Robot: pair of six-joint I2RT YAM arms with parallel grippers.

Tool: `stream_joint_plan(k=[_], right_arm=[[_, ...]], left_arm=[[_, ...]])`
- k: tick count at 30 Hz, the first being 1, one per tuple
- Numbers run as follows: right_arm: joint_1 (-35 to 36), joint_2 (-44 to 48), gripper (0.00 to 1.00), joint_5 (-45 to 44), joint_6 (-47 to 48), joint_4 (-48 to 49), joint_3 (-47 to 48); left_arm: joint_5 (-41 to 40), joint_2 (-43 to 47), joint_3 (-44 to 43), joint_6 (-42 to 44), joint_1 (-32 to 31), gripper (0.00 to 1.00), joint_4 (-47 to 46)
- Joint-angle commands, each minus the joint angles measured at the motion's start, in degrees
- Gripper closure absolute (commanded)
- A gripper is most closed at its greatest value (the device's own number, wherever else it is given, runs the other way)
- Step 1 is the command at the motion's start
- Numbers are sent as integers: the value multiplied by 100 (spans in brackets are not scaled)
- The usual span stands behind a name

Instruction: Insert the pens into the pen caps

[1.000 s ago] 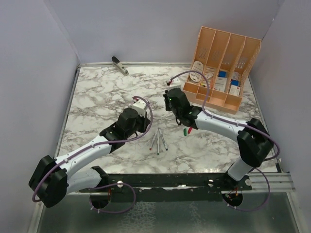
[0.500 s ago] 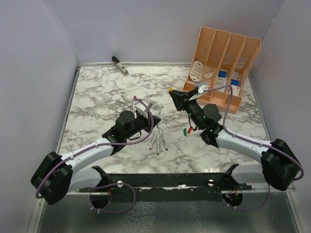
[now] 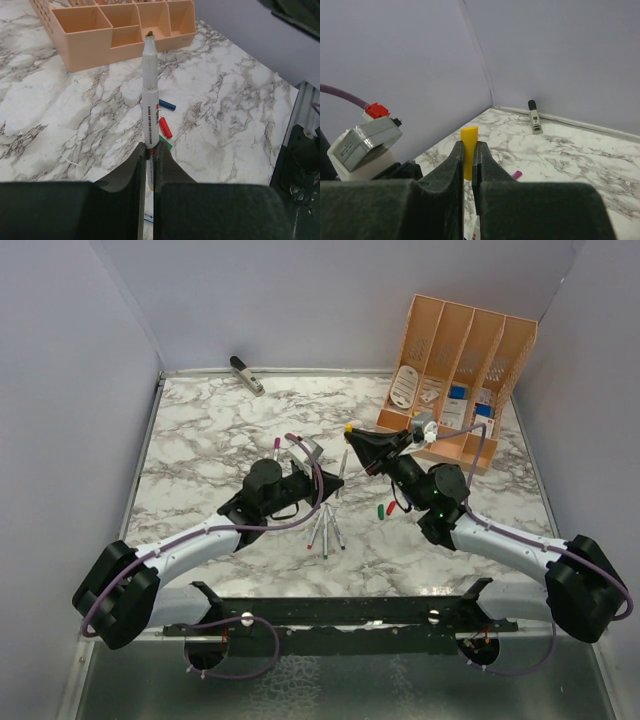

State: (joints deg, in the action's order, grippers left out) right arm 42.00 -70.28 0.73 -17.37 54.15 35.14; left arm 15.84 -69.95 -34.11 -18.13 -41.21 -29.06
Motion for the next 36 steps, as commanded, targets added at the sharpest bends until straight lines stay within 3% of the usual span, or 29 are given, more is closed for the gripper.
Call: stream_joint_plan(k=[1, 36], right_arm=[[10, 125, 99, 392, -99, 471, -144], [10, -98, 99, 384, -66, 935, -211]], left_arm=[[509, 190, -230, -109, 5, 100, -329], [538, 535, -109, -65, -1, 100, -481]])
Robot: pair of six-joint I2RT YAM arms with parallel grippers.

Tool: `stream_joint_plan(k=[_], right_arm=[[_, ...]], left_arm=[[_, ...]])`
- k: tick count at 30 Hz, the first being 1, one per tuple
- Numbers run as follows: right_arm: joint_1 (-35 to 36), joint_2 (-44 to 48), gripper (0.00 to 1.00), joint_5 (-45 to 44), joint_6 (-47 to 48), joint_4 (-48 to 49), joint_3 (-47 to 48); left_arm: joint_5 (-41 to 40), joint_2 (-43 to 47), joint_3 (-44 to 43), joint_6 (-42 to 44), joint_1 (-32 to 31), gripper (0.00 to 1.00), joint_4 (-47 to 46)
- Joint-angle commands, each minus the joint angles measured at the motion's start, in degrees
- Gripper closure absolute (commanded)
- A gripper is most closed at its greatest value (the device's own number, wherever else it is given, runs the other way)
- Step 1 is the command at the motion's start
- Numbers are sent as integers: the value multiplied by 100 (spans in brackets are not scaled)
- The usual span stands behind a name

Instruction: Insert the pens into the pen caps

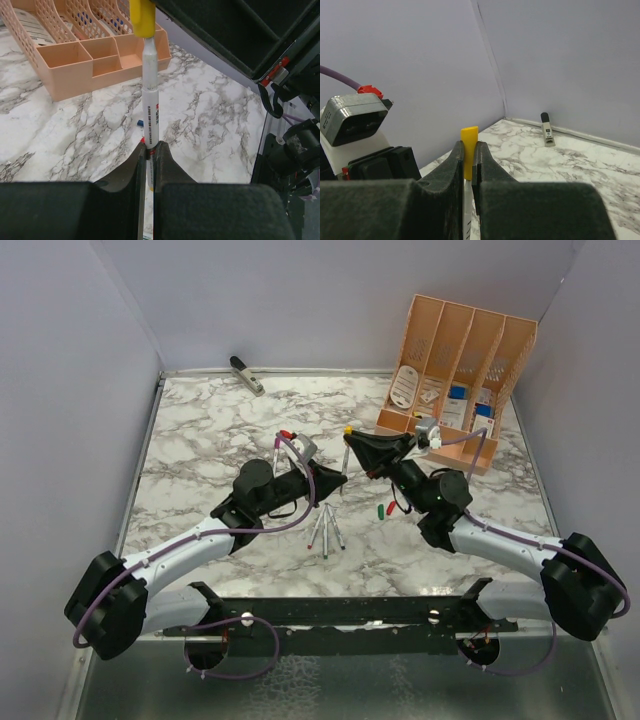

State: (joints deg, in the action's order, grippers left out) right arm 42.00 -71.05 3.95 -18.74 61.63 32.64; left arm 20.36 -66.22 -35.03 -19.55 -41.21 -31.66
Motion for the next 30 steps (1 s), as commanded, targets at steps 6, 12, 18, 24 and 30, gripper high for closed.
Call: stream_joint_plan(k=[6, 12, 18, 24, 30], right_arm=[[10, -6, 99, 81, 53, 125, 27], [13, 36, 98, 162, -53, 19, 13], [12, 32, 99, 273, -190, -36, -43], [12, 21, 99, 357, -256, -98, -28], [15, -38, 99, 450, -324, -116, -28]], left_arm=[[4, 153, -18, 99, -1, 100, -219], [-127, 170, -22, 116, -1, 100, -223], [-231, 203, -13, 119, -1, 100, -248], [-341, 235, 17, 85, -1, 100, -306], [-439, 275, 7, 32, -1, 100, -447]])
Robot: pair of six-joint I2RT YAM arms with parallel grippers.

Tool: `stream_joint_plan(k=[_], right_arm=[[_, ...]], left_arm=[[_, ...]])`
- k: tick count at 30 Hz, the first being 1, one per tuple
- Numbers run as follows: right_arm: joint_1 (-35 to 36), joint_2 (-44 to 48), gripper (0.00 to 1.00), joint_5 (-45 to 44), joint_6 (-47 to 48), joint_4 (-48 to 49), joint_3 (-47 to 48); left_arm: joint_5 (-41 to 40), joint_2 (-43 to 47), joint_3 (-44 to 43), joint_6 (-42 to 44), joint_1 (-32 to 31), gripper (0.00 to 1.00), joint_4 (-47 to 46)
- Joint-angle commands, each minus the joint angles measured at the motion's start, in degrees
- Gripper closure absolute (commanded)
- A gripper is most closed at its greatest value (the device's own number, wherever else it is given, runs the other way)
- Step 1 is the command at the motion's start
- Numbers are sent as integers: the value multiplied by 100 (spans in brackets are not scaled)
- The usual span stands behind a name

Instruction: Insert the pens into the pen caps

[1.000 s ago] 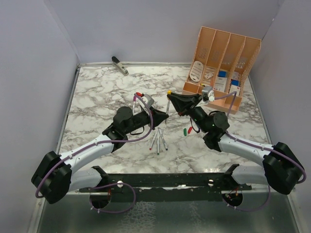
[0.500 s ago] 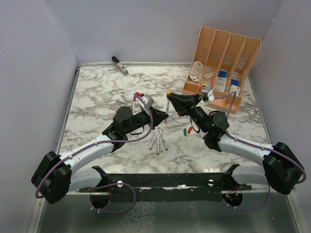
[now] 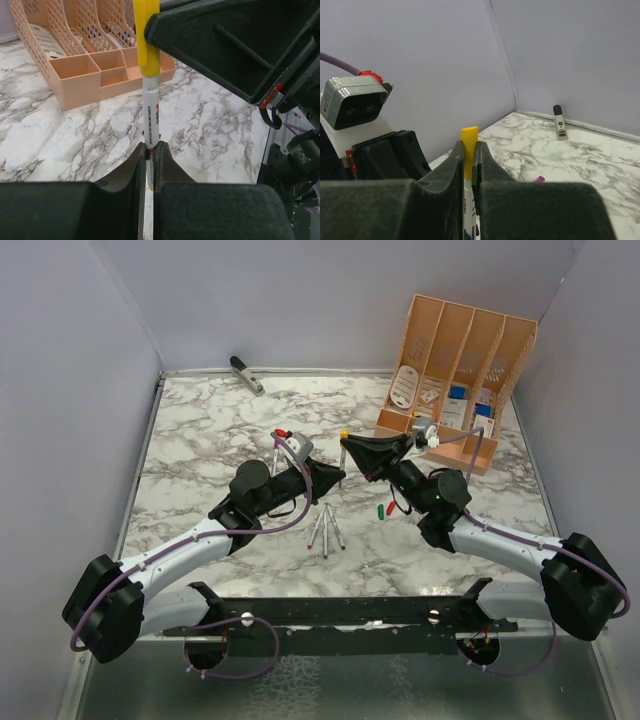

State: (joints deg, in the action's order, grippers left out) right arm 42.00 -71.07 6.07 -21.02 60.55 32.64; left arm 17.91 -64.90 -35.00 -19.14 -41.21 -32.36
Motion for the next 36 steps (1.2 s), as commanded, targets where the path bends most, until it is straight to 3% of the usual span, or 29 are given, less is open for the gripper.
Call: stream_joint_plan(k=[1, 14, 23, 36], right_arm=[[11, -34, 99, 259, -101, -15, -30], [13, -227, 99, 444, -191, -366, -6], [10, -492, 99, 1062, -154, -546, 7], [14, -499, 99, 1122, -92, -875, -116]], left_arm=[[-214, 137, -2, -12, -1, 100, -398], [-429, 104, -196, -42, 2, 100, -807], [-175, 297, -274, 36, 10, 100, -1241], [-881, 748, -140, 292, 26, 100, -1309]])
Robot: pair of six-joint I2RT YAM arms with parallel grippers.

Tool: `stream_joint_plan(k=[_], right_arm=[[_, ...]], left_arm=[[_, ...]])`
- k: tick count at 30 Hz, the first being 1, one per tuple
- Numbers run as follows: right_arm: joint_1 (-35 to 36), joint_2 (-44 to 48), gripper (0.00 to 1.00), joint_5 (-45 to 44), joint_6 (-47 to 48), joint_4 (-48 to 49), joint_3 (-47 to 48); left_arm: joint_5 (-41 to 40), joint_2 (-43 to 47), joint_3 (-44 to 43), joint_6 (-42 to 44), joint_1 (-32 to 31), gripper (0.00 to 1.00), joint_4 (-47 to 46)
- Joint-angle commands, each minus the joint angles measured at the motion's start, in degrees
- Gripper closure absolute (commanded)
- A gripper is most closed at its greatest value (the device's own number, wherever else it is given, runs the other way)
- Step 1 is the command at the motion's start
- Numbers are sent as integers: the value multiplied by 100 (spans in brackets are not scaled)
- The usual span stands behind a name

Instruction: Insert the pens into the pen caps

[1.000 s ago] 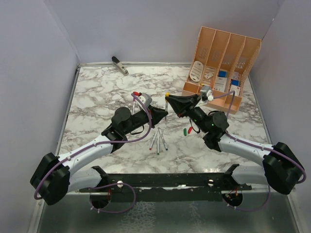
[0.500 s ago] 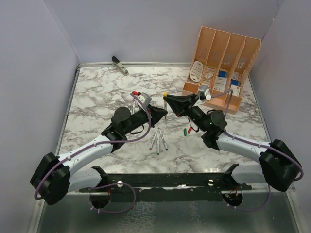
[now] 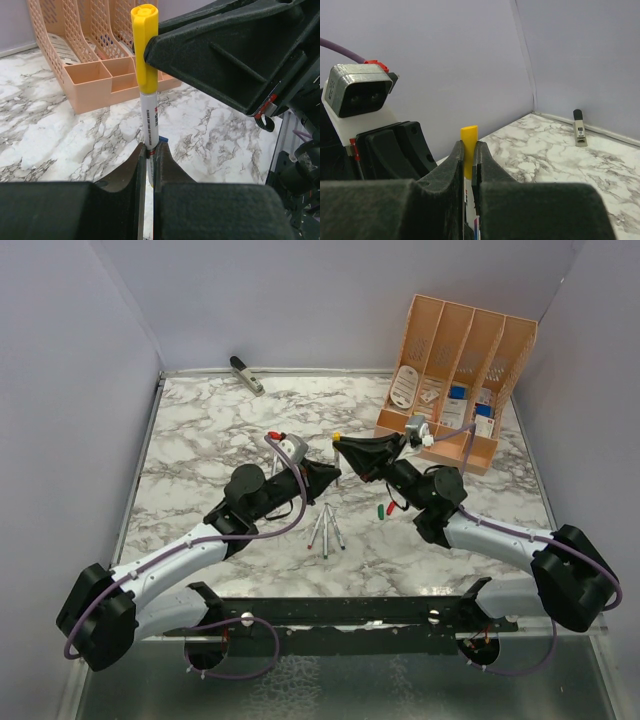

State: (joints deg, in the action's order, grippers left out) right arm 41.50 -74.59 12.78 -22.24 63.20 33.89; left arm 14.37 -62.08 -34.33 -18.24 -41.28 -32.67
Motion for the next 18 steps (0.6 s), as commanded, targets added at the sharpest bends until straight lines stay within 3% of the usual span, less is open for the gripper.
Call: stream_joint_plan(k=[1, 18], right_arm=[[61, -144, 99, 432, 47, -1194, -250], [65, -326, 99, 575, -76, -1387, -383]], left_arm=[[-577, 498, -199, 226, 34, 100, -1276], [-774, 593, -251, 372, 50, 100, -1360]])
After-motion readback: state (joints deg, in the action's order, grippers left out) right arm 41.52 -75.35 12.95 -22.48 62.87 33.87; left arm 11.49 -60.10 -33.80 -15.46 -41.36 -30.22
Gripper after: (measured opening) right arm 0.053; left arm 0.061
